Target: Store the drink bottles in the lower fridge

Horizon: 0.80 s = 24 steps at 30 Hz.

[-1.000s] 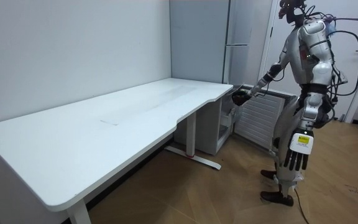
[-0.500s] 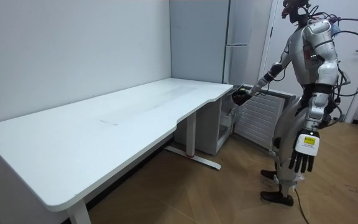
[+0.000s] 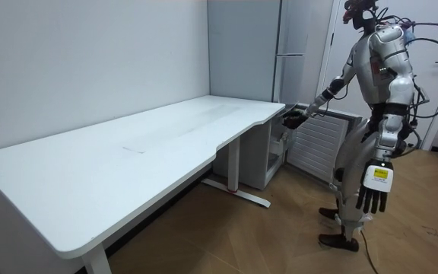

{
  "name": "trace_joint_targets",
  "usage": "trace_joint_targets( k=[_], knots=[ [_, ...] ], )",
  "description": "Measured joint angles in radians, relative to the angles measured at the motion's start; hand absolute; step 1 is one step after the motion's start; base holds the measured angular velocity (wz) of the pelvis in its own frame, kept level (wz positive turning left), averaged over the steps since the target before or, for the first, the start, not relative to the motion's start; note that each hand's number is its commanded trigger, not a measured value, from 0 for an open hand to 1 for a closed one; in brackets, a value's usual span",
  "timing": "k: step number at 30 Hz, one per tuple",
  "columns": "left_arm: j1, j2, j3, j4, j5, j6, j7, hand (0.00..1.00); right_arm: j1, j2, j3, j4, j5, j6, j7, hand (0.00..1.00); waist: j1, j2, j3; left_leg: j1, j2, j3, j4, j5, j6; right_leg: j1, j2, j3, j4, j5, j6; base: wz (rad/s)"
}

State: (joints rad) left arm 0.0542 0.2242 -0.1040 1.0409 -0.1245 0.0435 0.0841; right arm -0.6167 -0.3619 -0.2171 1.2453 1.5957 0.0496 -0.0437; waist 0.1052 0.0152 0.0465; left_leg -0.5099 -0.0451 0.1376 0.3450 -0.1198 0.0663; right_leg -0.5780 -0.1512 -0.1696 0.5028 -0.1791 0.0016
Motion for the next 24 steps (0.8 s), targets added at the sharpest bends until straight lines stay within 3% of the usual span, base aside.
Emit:
trace_joint_targets(
  k=[24],
  knots=[
    [0.003,0.013,-0.021,-0.005,0.000,0.001,0.001,0.00,-0.011,-0.014,0.035,-0.001,-0.023,-0.005,0.003,0.00,0.002,-0.007,-0.0009,0.000,0.000,-0.001,0.018,0.002,0.003,0.001,-0.002,0.003,0.013,0.002,0.001,0.00]
  ],
)
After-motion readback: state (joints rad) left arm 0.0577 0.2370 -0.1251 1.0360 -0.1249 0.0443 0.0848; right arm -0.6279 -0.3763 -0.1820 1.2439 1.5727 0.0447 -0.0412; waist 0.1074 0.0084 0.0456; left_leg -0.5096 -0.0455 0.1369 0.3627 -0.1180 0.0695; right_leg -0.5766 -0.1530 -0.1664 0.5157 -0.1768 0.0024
